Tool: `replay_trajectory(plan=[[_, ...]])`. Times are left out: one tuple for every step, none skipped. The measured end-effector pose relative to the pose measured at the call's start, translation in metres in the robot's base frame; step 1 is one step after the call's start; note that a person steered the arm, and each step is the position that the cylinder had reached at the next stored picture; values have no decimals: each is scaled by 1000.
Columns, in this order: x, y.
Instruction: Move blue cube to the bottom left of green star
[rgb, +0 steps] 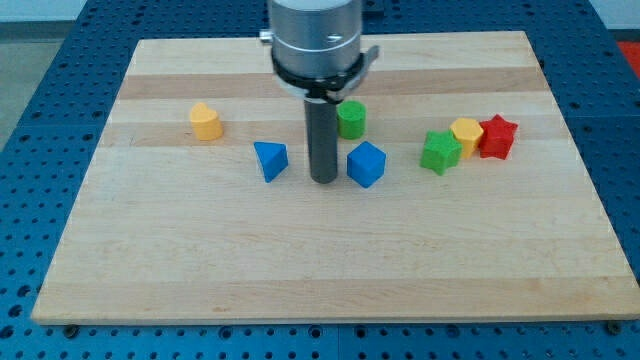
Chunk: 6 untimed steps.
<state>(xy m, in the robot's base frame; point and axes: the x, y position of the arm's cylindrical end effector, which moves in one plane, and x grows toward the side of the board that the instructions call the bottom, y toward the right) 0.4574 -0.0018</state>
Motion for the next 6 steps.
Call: replay_trajectory(plan=[[0,32],[-1,43],[-17,27],[-31,27],[-30,41],[-26,66]])
